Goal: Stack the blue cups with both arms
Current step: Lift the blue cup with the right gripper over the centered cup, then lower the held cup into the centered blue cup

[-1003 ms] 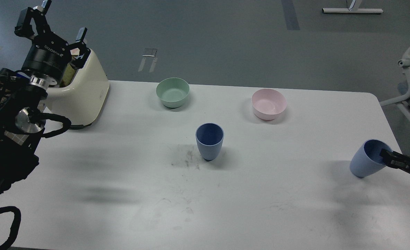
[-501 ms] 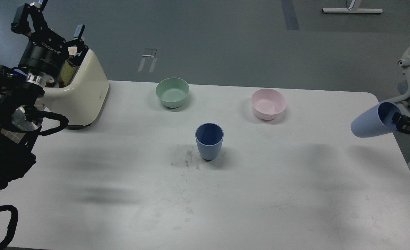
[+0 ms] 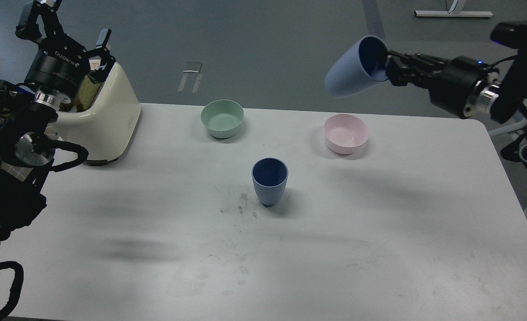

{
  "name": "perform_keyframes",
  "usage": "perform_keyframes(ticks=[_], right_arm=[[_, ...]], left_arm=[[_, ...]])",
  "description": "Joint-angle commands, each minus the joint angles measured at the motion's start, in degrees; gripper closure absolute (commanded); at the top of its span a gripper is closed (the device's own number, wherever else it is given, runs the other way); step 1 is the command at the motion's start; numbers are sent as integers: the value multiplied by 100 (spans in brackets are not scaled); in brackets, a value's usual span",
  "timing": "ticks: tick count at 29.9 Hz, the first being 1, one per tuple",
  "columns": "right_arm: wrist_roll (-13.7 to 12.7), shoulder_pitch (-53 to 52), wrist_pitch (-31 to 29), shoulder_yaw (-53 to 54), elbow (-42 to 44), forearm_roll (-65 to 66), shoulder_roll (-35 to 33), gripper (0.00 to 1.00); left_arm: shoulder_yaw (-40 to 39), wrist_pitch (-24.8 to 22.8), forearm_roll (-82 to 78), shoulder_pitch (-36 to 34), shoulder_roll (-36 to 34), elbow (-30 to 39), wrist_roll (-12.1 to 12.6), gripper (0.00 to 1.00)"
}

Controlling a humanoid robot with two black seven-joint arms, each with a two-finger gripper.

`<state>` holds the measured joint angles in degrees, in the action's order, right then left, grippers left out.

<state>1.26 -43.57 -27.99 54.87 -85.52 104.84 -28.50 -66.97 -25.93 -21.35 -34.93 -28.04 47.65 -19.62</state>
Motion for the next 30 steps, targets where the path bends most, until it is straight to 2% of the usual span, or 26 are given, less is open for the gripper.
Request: perform_keyframes(ticks=[1,3,11,30], right_arm=[[-231,-239,-1,-635,53,36,502,100],[-319,-327,-1,-933,62,124,670,100],[-355,-670,-1,-1926,79,492,705,100],[-355,-600,-1,-2279,317,722,986,100]], left_arm=[[-9,0,8,4,0,-10,143,2],[-9,0,8,-14,0,-2,152,2],[-9,0,8,-32,17,-2,161,2],[-9,-8,8,-23,9,-10,152,2]])
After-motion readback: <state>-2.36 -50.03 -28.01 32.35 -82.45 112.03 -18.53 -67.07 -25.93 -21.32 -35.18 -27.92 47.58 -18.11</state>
